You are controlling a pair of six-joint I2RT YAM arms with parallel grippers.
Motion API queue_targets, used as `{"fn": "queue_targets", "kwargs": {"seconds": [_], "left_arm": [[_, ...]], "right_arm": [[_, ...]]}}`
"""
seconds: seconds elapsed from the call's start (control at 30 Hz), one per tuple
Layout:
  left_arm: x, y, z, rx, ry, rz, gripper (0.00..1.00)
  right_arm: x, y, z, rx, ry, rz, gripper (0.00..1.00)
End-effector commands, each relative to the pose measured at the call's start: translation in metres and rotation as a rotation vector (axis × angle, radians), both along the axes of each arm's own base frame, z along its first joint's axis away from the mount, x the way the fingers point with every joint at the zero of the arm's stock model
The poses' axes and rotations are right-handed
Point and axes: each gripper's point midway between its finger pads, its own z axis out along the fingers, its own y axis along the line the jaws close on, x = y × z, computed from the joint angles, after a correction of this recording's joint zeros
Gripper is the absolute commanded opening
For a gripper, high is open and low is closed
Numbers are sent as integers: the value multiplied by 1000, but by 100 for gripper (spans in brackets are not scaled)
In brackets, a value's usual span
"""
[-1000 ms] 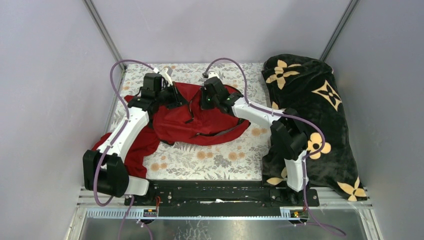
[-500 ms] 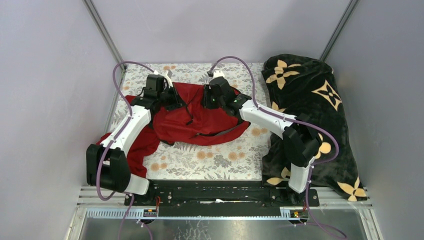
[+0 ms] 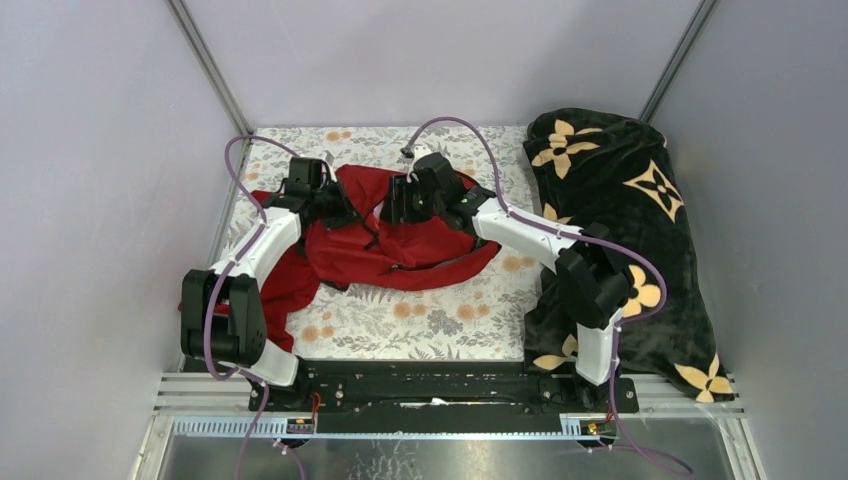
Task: Pack the student bag
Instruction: Adjust the student bag at the center of the board.
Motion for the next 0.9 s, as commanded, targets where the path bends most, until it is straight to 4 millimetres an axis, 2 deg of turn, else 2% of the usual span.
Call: {"fn": "queue_targets", "kwargs": {"seconds": [0.0,0.27,0.3,0.4,0.43,0.47,0.73,0.87], "left_arm": [[2,1,-5,-11,-3,1,0],[4,-2,-5,-26,-6,-19,0],[4,-3,-5,-27,-6,-20,0],[5,-3,-3,-30,-9,-23,0],[5,-4,-3,-31,-10,-24,0],[4,-4,-3,-32,-10,-28,0],[4,-5,3,-19,-13,-61,0],[5,-5,6,-6,-19,-75,0]], "right_arm": [[-8,22,0,16,6,70,60],[-15,30,-21,-32,36,111,59],[-13,28,-24,-50,38,94,52],[-9,18,-23,-55,29,31,12],[-8,15,-20,-49,21,13,3],[-7,11,-15,-47,9,-8,0],[-17,-15,27,24,-100,-67,0],[-23,-29,30,62,-123,-113,0]]}}
